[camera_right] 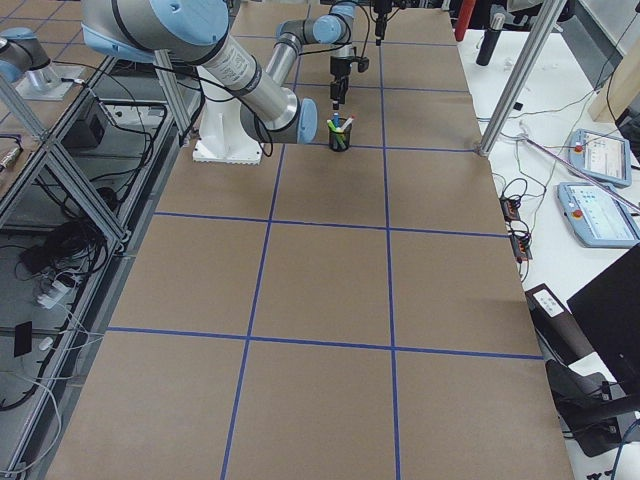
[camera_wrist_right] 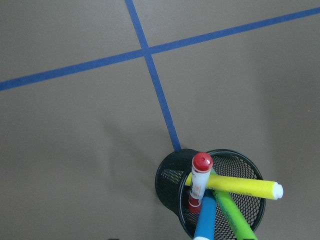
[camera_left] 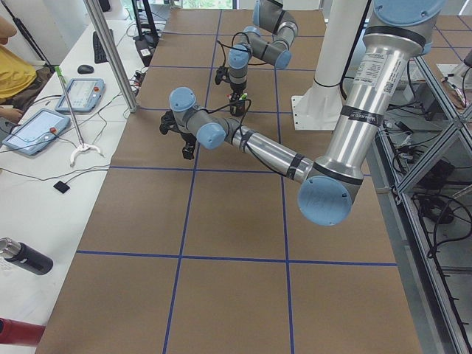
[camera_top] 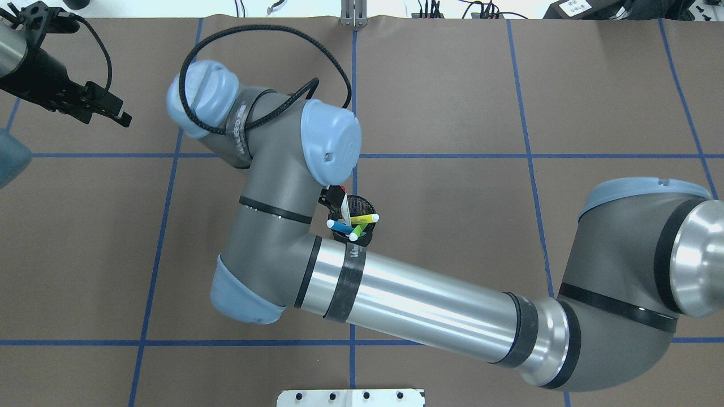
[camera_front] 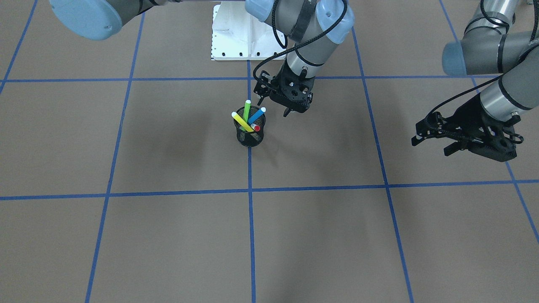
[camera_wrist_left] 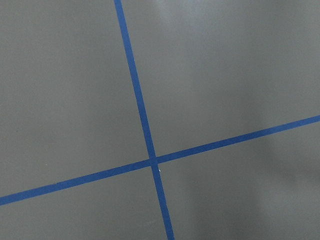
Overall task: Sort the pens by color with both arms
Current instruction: 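Lower the right gripper into the pen cup and grasp the blue marker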
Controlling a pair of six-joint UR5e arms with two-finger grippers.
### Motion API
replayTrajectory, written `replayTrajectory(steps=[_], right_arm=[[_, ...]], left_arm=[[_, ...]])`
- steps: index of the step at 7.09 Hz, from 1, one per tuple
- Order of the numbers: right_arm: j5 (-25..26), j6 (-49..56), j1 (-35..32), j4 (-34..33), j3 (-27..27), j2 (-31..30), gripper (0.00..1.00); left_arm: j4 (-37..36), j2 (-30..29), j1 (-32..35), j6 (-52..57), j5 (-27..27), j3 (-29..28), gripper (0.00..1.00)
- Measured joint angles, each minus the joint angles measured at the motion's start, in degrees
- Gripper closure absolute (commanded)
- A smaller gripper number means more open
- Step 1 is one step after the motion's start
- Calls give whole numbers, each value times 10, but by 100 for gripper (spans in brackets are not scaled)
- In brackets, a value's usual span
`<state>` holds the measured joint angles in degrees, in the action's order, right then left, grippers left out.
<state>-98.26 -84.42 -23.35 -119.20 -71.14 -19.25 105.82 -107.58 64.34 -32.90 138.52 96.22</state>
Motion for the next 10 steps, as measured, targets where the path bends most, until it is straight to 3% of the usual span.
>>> replayTrajectory(steps=[5,8,10], right_arm=[[45,70,15,-26,9,-3,56],[49,84,19,-27,9,-6,82],[49,97,19,-36,7,-6,90]], left_arm=[[0,0,0,-4,1,4,0],[0,0,0,-5,2,5,0],[0,0,0,-5,2,4,0]])
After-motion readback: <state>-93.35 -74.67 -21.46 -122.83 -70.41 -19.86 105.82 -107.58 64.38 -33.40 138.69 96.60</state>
